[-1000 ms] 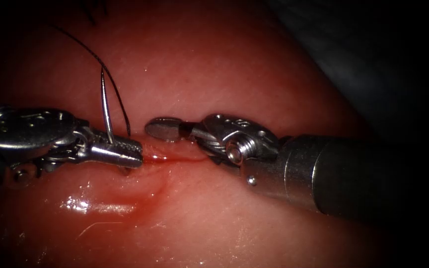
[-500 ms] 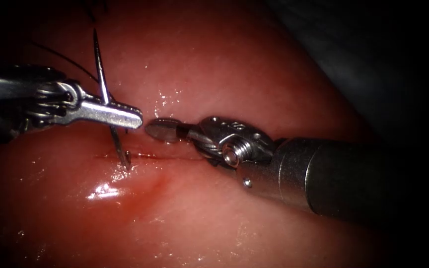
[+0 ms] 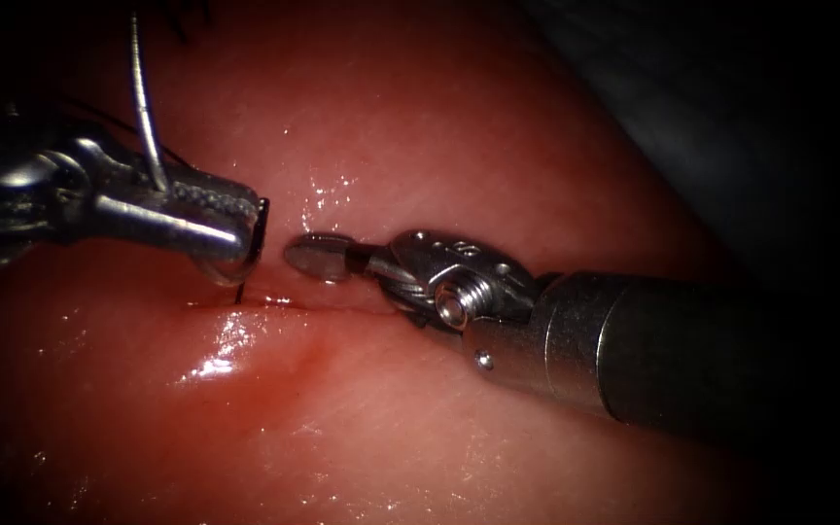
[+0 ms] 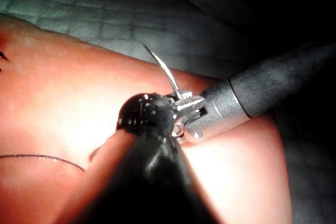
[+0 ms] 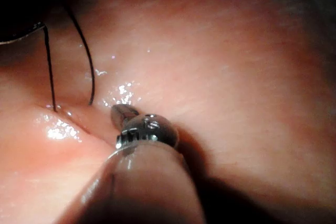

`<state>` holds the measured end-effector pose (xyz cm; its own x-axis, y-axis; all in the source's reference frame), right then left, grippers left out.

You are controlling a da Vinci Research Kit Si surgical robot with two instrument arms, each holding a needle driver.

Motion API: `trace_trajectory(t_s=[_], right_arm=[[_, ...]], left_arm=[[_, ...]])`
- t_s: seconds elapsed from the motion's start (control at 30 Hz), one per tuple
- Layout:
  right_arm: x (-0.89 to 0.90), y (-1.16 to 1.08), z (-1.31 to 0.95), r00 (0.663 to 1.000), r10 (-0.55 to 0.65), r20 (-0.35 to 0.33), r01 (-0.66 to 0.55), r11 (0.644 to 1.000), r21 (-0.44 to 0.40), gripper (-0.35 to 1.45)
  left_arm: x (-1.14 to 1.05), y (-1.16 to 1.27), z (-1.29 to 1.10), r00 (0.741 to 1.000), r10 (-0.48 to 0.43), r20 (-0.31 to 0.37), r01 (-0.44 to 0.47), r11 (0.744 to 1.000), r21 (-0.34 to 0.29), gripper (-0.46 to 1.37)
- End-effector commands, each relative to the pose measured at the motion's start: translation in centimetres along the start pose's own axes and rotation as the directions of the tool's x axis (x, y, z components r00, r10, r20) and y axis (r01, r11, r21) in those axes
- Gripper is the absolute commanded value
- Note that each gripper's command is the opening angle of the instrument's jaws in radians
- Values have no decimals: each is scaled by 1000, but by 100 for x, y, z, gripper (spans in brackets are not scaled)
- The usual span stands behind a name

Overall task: Wound Closure
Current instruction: Use the left gripper to pull the needle through the tissue

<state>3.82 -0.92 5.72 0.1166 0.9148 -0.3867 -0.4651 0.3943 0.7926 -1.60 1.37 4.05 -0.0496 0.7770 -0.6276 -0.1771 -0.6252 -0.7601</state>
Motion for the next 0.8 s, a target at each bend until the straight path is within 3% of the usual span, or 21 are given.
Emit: trace_trajectory(t_s=[0.03,0.17,0.47,0.6,0.8], right_arm=[[0,-1,-1,1000,0,0,0,1000,-5,-35],[-1,-1,-2,1000,-1,1,1,1000,-3,-35],[-2,-2,-3,1000,-2,2,2,1000,-2,-35],[-2,-2,-3,1000,-2,2,2,1000,-2,-35],[-3,-3,-4,1000,-2,3,2,1000,-1,-35]], left_arm=[[1,-3,-1,996,94,1,-94,995,44,-35],[7,-9,0,977,215,14,-215,973,86,-35],[37,-29,-9,912,407,48,-407,884,231,-35],[60,-42,-20,891,452,43,-446,851,278,-35],[73,-51,-28,879,474,48,-465,833,300,-35]])
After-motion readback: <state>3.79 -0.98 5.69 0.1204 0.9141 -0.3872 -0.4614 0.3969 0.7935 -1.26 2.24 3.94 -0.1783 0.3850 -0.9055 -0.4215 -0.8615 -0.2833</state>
